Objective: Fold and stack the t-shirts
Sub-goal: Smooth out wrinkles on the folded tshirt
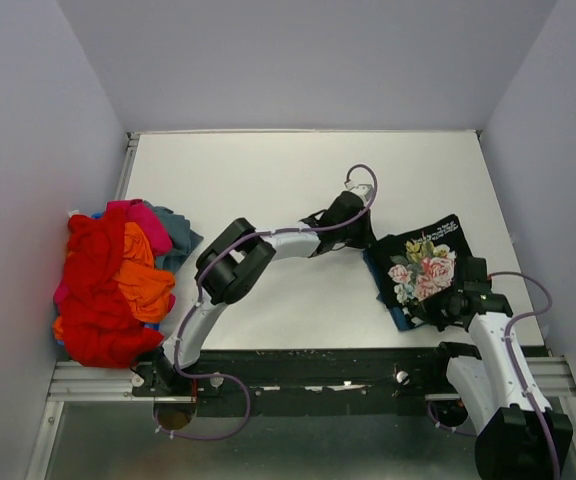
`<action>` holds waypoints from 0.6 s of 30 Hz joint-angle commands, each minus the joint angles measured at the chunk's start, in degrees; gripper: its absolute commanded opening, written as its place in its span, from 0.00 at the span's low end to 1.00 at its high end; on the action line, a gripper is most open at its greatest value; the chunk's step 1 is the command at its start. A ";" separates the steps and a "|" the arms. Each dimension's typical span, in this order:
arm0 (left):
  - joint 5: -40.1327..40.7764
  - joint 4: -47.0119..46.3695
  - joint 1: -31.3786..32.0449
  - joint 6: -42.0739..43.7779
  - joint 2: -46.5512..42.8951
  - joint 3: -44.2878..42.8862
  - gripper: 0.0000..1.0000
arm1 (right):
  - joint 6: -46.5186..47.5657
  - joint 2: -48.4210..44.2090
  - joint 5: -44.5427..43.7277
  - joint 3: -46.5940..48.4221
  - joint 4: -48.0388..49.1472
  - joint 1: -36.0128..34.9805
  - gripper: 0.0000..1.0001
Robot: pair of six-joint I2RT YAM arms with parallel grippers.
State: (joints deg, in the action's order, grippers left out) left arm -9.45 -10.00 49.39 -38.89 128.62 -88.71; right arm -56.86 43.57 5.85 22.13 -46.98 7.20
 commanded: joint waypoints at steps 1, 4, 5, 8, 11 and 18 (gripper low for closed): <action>-0.22 -0.37 -0.78 -0.04 -0.03 0.19 0.06 | 1.66 -0.24 -1.71 1.68 -4.60 0.18 0.01; 0.14 0.06 -0.87 0.57 -0.47 0.29 0.05 | 2.37 -2.35 -1.37 4.66 -5.40 0.09 0.01; 0.14 0.15 -0.96 0.75 -1.08 0.55 0.05 | 3.33 -2.70 -1.02 5.89 -5.58 0.09 0.01; 1.27 -0.19 -1.05 1.62 -5.03 2.30 0.06 | 11.04 -4.10 4.41 9.93 -1.12 0.09 0.01; 3.82 1.64 -1.13 3.99 -11.35 5.29 0.06 | 20.10 -6.21 16.87 11.00 8.36 0.18 0.01; 20.84 7.62 -1.75 7.61 -32.61 20.74 0.17 | 24.16 -7.10 29.74 10.83 26.91 -0.08 1.00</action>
State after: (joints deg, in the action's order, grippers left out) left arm -1.93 -5.89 48.27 -34.52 108.64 -75.99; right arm -37.76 36.58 26.00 31.79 -33.34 7.20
